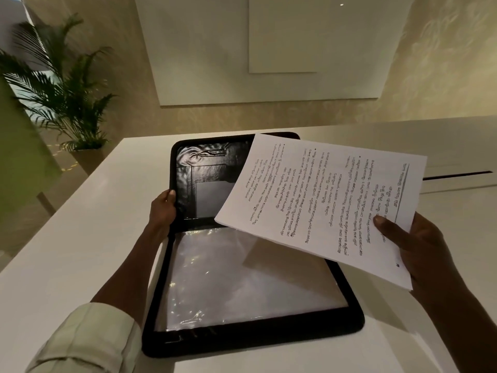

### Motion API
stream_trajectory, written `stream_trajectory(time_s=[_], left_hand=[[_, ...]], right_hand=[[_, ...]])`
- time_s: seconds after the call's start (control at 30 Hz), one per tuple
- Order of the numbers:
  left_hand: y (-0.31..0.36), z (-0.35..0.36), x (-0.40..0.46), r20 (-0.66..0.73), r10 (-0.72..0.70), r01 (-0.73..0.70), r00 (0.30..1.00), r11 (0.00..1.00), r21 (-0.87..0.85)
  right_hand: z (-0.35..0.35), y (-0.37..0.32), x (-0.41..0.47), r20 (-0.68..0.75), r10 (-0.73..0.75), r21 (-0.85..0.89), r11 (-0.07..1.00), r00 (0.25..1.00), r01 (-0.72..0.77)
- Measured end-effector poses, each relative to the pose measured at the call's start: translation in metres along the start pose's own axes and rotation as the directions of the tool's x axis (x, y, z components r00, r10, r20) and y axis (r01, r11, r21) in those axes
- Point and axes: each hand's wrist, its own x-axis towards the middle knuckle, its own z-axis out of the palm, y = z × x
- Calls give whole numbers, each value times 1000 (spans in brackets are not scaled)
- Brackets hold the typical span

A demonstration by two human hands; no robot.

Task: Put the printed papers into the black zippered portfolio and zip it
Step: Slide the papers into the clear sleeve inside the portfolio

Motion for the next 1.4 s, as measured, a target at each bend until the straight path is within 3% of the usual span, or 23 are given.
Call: stream_trajectory(time_s=[0.23, 0.37, 0.47, 0.6, 0.67, 0.73, 0.83, 0.9, 1.03, 1.2, 1.4], left_hand=[[6, 3, -8, 23, 56, -61, 998, 940, 337], [26, 23, -40, 43, 185, -186, 982, 884, 429], [37, 39, -72, 152, 213, -255, 965, 897, 361], [51, 60, -135, 315, 275, -320, 908, 942, 99], [49, 74, -163, 338, 219, -256, 915, 964, 70], [50, 87, -192, 381, 147, -199, 913, 975, 99], [50, 105, -236, 516, 214, -387, 829, 886, 254], [49, 115, -254, 561, 209, -431, 801, 852, 297], [51, 133, -279, 447, 226, -398, 865, 853, 338], [50, 145, -289, 410, 112, -308, 905, 837, 452], [51, 153, -298, 283, 242, -337, 928, 869, 363]], right_hand=[[3, -1, 2, 18, 1, 58, 998, 1000, -2], [-3, -3, 2, 27, 9, 79, 997, 1000, -11], [-4, -2, 2, 31, 15, 84, 996, 999, -17], [-8, -4, -4, 38, 18, 94, 995, 999, -22], [-11, -3, -6, 39, 31, 95, 995, 999, -35], [-14, -2, -8, 42, 37, 97, 994, 998, -41], [-17, 3, -10, 31, 70, 140, 987, 997, -73], [-17, 8, -10, 12, 100, 150, 984, 995, -101], [-26, 10, -14, 5, 139, 179, 974, 990, -138], [-35, 11, -19, -5, 156, 201, 968, 988, -152], [-57, 13, -19, -29, 184, 209, 962, 983, -174]])
